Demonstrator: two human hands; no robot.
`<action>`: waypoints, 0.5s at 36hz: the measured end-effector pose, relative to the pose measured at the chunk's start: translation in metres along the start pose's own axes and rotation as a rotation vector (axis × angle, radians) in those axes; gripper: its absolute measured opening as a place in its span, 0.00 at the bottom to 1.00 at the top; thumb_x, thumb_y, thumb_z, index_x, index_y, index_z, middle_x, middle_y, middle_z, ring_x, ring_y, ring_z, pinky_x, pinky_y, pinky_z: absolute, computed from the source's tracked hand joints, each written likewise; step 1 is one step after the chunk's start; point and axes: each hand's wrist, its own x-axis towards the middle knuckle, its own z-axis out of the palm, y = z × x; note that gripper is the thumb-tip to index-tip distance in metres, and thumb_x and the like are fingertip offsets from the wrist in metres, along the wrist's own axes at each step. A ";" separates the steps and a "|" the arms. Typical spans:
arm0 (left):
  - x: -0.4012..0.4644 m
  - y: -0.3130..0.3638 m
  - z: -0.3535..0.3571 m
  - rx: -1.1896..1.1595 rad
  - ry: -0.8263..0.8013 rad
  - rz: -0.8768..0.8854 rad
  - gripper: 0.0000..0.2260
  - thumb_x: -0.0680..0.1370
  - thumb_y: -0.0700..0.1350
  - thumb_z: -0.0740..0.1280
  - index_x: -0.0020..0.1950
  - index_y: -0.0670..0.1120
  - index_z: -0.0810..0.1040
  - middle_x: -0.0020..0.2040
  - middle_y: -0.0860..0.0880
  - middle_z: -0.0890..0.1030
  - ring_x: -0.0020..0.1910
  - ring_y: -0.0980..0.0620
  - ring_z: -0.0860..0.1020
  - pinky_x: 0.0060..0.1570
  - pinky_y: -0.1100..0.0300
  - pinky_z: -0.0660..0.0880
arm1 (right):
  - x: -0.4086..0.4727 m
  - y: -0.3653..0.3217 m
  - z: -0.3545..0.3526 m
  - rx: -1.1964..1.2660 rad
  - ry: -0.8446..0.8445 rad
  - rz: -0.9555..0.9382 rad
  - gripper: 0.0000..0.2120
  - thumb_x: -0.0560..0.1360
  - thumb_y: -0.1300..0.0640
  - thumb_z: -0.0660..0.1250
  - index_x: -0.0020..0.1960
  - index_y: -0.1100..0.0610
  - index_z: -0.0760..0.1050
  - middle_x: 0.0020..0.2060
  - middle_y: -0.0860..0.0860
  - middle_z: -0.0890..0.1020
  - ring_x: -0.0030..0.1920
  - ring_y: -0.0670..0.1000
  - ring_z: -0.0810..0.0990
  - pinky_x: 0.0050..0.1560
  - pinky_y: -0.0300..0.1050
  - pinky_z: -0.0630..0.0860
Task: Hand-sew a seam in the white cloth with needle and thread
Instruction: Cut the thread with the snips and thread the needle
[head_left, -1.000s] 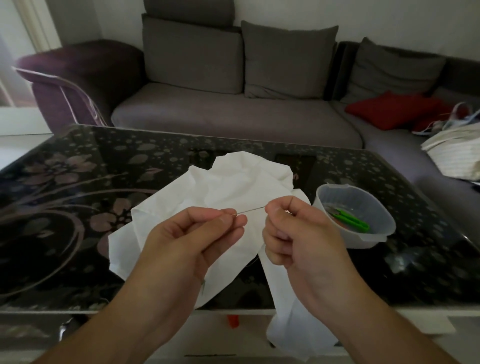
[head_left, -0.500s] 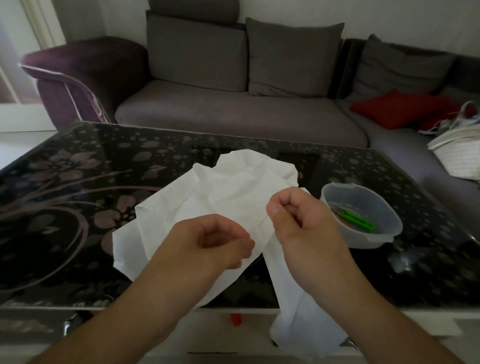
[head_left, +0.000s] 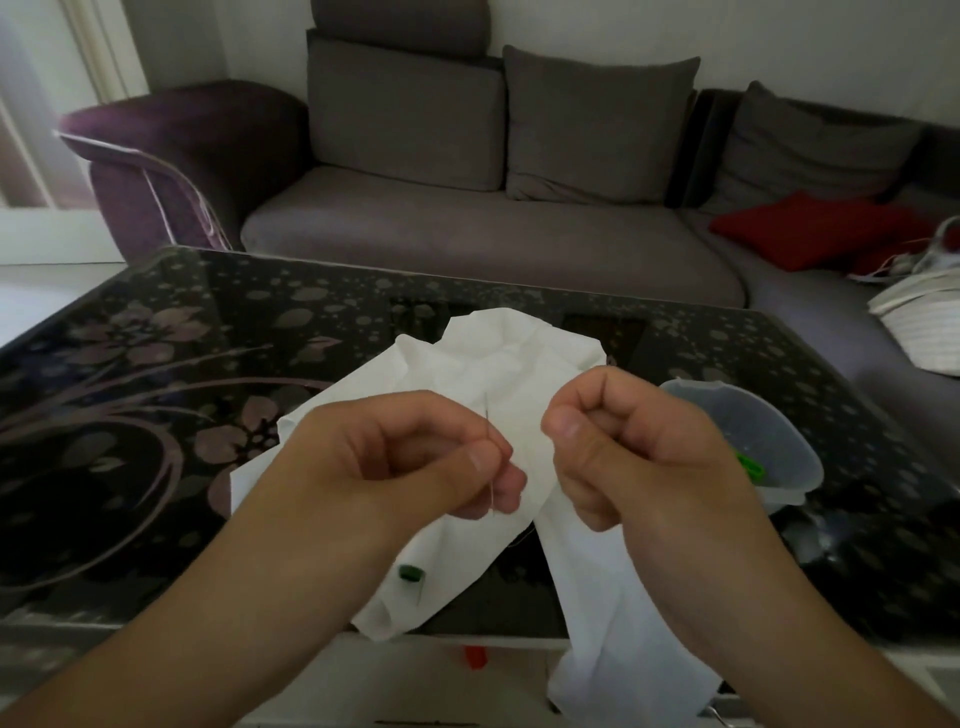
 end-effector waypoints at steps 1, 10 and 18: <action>0.000 0.001 -0.001 -0.050 0.000 0.009 0.05 0.71 0.43 0.73 0.43 0.46 0.88 0.45 0.44 0.89 0.47 0.47 0.88 0.50 0.60 0.83 | 0.000 -0.002 0.001 0.015 -0.006 0.003 0.06 0.75 0.51 0.65 0.43 0.47 0.80 0.26 0.46 0.74 0.28 0.43 0.70 0.33 0.39 0.69; 0.009 0.007 0.003 -0.097 0.025 0.155 0.08 0.66 0.48 0.73 0.42 0.50 0.90 0.52 0.53 0.88 0.55 0.56 0.85 0.54 0.71 0.77 | 0.006 -0.013 0.003 0.029 -0.062 -0.034 0.06 0.72 0.49 0.66 0.41 0.47 0.81 0.25 0.46 0.73 0.27 0.44 0.69 0.32 0.38 0.68; 0.012 0.006 0.004 -0.001 0.157 0.148 0.08 0.67 0.47 0.72 0.42 0.53 0.90 0.40 0.51 0.89 0.40 0.55 0.87 0.43 0.72 0.79 | 0.010 -0.008 0.009 0.050 -0.115 -0.037 0.08 0.78 0.55 0.66 0.41 0.49 0.81 0.24 0.44 0.73 0.26 0.42 0.69 0.29 0.33 0.67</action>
